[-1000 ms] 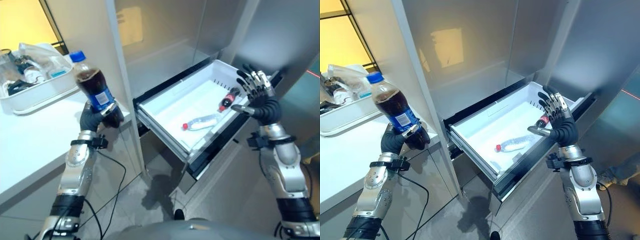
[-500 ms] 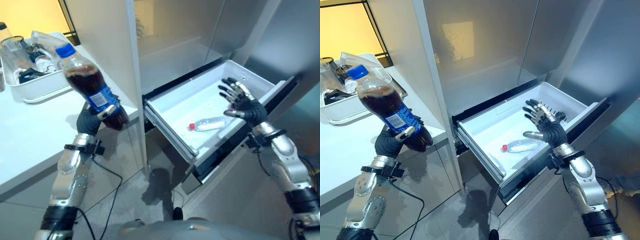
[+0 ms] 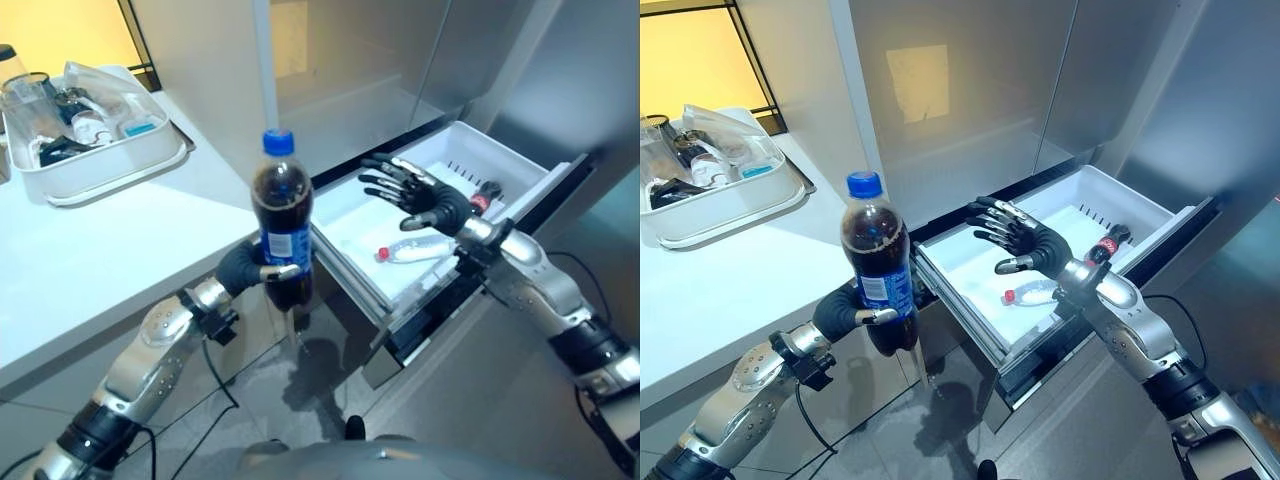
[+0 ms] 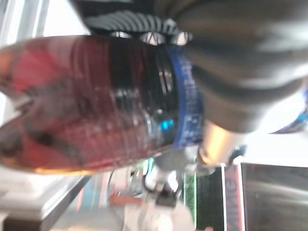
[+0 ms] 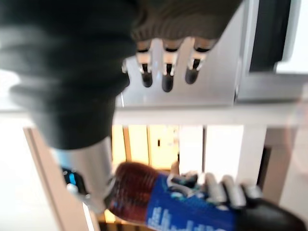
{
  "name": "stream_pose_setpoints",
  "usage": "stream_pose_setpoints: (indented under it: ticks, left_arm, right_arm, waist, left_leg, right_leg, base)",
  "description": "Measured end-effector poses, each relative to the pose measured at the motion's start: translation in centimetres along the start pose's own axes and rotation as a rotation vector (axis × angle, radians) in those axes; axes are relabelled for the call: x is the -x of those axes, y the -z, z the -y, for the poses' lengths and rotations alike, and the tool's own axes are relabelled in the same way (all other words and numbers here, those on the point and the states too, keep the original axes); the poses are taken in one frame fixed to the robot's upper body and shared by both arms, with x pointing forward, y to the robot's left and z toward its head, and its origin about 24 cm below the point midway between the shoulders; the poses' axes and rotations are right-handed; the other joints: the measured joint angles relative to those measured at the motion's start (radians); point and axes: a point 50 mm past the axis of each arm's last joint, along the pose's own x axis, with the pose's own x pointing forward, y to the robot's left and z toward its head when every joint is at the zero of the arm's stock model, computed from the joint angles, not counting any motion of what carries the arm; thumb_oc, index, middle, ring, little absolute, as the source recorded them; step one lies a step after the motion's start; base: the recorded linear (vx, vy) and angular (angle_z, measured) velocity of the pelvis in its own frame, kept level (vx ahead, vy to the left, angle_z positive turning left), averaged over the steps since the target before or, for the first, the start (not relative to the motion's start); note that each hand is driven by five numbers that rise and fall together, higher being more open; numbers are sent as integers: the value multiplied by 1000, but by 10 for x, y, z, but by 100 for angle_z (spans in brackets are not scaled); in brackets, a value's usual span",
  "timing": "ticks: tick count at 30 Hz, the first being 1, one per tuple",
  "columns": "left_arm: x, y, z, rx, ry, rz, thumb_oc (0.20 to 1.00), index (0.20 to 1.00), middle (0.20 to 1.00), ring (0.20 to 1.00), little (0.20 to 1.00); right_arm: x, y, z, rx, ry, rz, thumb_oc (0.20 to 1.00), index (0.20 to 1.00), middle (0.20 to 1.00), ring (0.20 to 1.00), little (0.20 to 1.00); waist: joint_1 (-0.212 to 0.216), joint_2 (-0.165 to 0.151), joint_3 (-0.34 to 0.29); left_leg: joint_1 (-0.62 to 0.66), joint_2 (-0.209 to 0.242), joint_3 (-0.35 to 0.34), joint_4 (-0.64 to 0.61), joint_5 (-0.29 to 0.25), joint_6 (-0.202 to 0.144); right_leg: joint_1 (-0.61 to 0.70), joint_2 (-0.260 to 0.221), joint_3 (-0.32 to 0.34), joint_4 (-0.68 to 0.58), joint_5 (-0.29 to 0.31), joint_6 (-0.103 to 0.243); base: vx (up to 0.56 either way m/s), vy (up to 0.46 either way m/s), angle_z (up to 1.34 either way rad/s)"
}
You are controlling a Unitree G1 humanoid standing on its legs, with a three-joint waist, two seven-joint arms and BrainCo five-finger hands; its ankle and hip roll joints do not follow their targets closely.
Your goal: Take the drinks into the refrigerator
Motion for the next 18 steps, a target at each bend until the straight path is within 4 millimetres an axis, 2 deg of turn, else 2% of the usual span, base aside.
stream_pose_setpoints:
  ticks: [10, 18]
  left_arm:
    - [-8, 7, 10, 9, 90, -55, 200, 200, 200, 200, 200]
    - [-10, 9, 15, 14, 132, -72, 200, 200, 200, 200, 200]
  right_arm:
    - [-14, 9, -23, -96, -99, 8, 1000, 1000, 1000, 1000, 1000]
    - [-19, 3, -37, -107, -168, 37, 1000, 1000, 1000, 1000, 1000]
  waist:
    - [0, 8, 5]
    - [-4, 11, 6]
  left_leg:
    - [3, 0, 14, 0, 0, -1]
    - [3, 0, 17, 0, 0, -1]
  right_leg:
    - [-4, 2, 13, 0, 2, -3]
    - [-5, 3, 15, 0, 3, -4]
  base:
    - [8, -2, -3]
    - [0, 0, 0]
